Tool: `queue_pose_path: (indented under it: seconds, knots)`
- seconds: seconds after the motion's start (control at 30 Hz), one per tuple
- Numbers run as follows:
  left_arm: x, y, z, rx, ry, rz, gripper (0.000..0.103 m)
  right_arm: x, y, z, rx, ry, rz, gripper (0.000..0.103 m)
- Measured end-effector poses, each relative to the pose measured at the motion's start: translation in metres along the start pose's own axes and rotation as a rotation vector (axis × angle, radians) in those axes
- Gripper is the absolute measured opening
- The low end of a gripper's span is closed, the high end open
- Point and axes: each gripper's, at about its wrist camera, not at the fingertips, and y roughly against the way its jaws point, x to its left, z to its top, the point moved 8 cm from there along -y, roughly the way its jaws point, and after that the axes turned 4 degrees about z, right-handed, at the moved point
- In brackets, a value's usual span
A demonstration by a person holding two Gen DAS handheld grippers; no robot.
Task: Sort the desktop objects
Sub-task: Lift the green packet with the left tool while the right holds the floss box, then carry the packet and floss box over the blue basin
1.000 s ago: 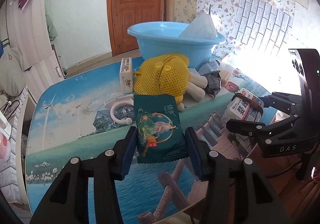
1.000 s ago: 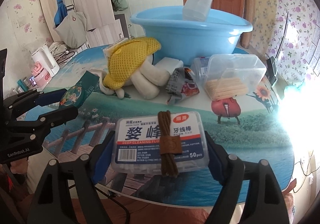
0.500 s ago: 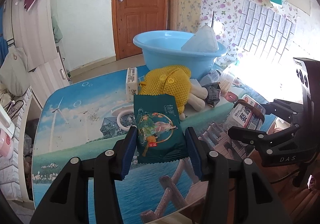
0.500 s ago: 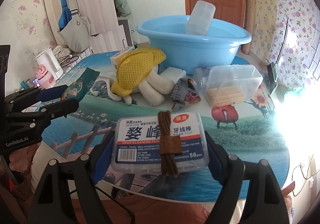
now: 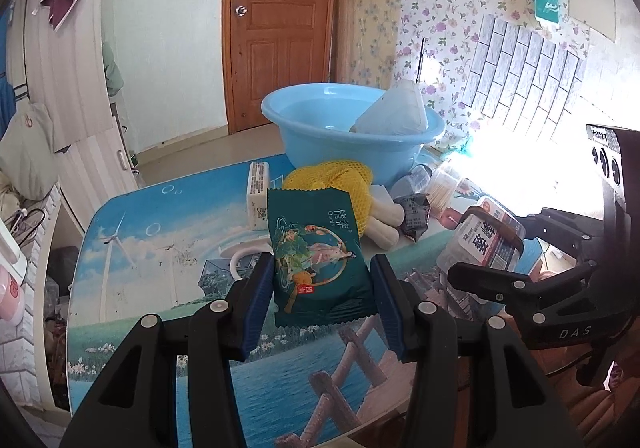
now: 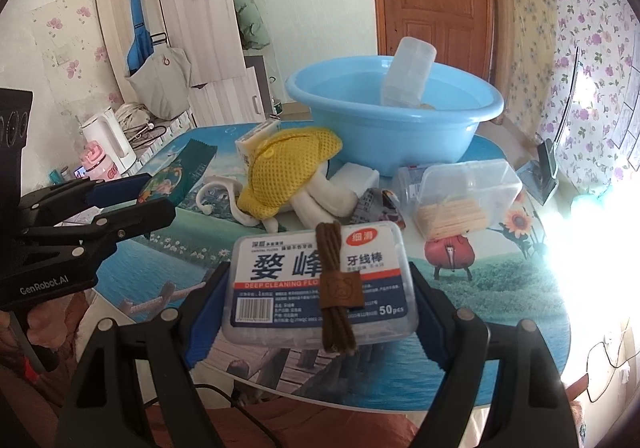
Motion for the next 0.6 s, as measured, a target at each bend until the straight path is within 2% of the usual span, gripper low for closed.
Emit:
queue_pose_path:
  seconds: [0.3, 0.6]
  knots:
    - [-0.001, 0.004, 0.019, -0.029, 0.006, -0.008, 0.048, 0.004, 0.006, 0.011, -0.033, 0.005, 0.011, 0.082]
    - [-0.009, -0.008, 0.059, -0.052, 0.01, -0.025, 0.048, -0.009, 0.016, 0.047, -0.097, -0.004, 0.017, 0.082]
